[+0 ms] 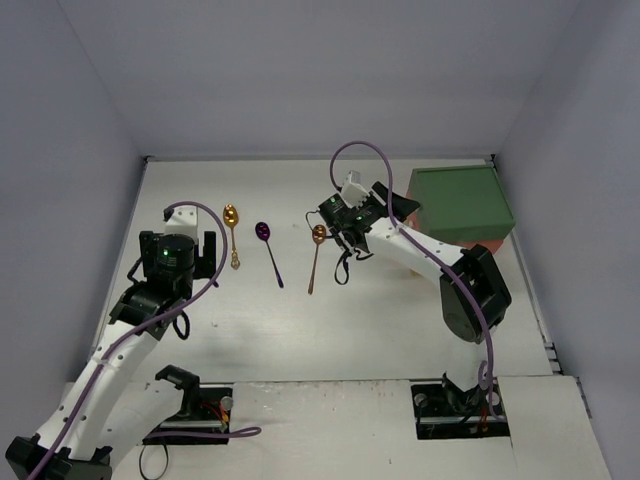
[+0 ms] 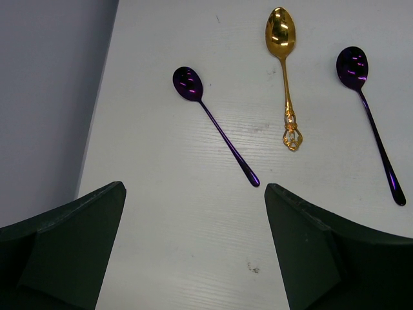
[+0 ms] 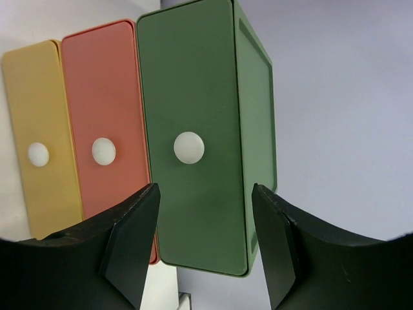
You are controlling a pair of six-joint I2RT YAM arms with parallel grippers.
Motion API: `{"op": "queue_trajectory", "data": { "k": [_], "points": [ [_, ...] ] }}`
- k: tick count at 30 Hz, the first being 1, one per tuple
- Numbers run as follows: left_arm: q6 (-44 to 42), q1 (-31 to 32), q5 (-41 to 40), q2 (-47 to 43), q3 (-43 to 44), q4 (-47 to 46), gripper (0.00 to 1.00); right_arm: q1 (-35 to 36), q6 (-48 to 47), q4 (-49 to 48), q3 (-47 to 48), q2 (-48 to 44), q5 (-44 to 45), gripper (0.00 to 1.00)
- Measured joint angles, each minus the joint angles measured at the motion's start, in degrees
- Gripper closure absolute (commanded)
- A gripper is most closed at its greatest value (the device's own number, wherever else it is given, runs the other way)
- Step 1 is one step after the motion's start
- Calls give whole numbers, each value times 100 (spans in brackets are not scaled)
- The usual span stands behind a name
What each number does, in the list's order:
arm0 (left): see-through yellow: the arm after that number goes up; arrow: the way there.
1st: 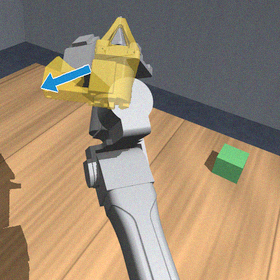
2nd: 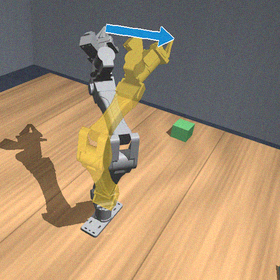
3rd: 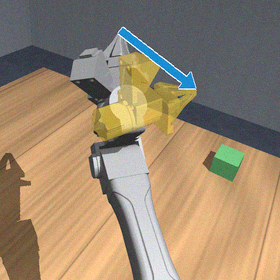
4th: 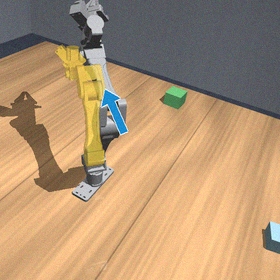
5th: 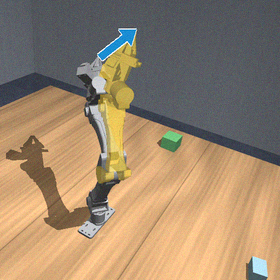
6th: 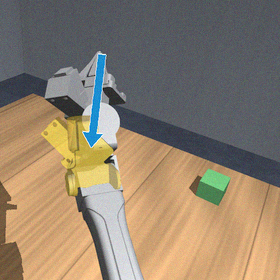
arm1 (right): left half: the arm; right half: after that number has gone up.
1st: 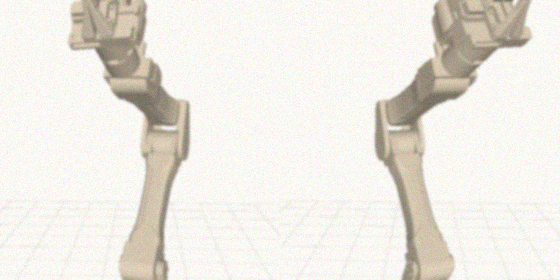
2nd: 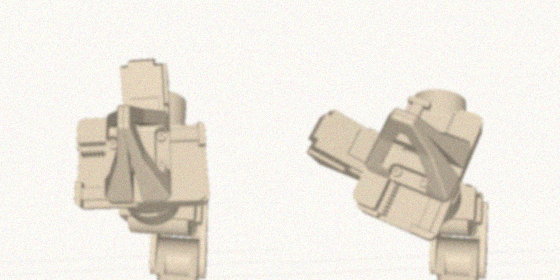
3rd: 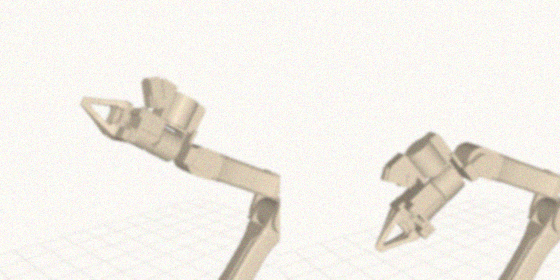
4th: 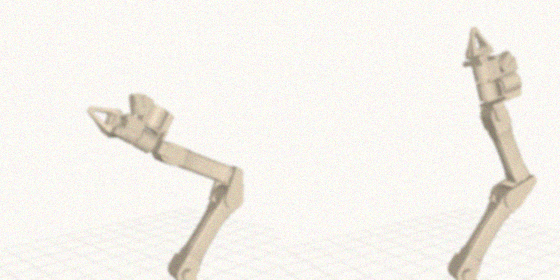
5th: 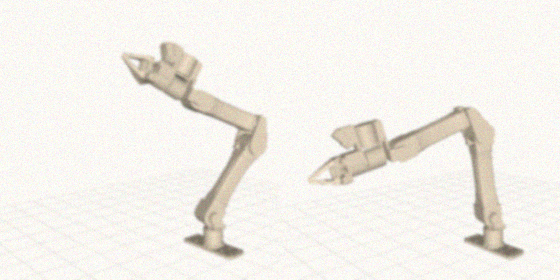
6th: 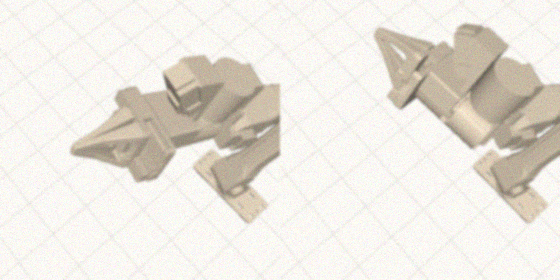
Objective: Sort the eating utensils into containers
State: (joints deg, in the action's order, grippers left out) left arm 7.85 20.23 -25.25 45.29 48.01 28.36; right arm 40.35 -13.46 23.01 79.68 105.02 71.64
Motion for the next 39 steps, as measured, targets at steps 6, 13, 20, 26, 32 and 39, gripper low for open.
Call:
{"op": "queue_trajectory", "data": {
  "k": [6, 13, 20, 26, 32, 39],
  "points": [
    [-19, 0, -19, 8, 0, -3, 13, -160, 7, -10, 38, 322, 290, 46],
    [-40, 0, -39, 2, 0, -23, 13, -278, 31, -29, 251, 572, 458, 52],
    [-66, 0, -42, -32, 0, -35, 13, -321, 124, -56, 380, 832, 685, 57],
    [-103, 0, -42, -40, 0, -39, 13, -341, 188, -68, 409, 1027, 821, 59],
    [-123, 0, -42, -40, 0, -39, 13, -442, 234, -87, 434, 1045, 948, 60],
    [-126, 0, -39, -43, 0, -39, 13, -473, 289, -101, 476, 1071, 1021, 69]
  ]
}}
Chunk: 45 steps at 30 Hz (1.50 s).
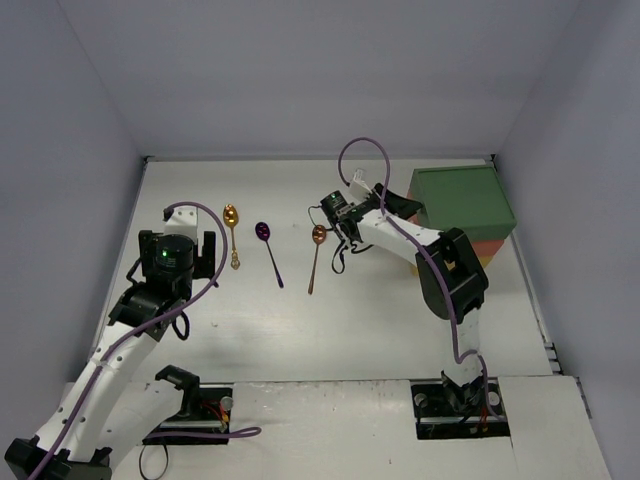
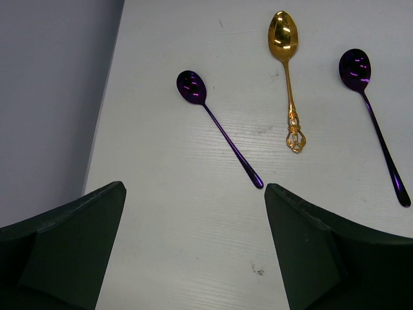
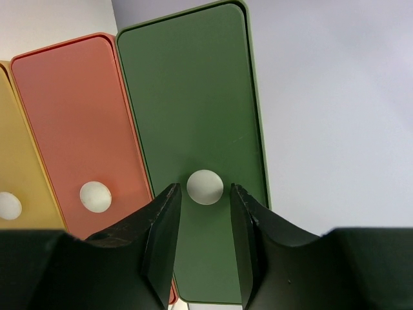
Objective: Sort the eating utensils into containers
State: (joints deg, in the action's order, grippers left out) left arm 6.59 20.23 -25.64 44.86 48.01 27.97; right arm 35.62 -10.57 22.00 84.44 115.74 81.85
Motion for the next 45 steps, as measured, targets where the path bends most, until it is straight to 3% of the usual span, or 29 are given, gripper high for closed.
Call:
{"op": "queue_trajectory", "data": {
  "k": [8, 21, 25, 32, 36, 45],
  "points": [
    [0, 0, 2, -5, 0, -1, 13, -18, 22, -7, 28, 42, 61, 92],
    [-2, 0, -3, -69, 0, -28, 13, 537, 46, -5, 113, 41, -194, 96],
    [-4, 0, -3, -77, 0, -39, 13, 904, 40, -14, 118, 40, -546, 91],
    [-14, 0, -1, -81, 0, -42, 13, 1088, 124, -13, 111, -84, -1061, 62],
    [-17, 0, -1, -95, 0, -42, 13, 873, 286, -3, 100, -544, -1872, 50],
    [-20, 0, 4, -100, 0, -44, 13, -187, 963, -40, 48, -1983, -3962, 45]
  ]
}}
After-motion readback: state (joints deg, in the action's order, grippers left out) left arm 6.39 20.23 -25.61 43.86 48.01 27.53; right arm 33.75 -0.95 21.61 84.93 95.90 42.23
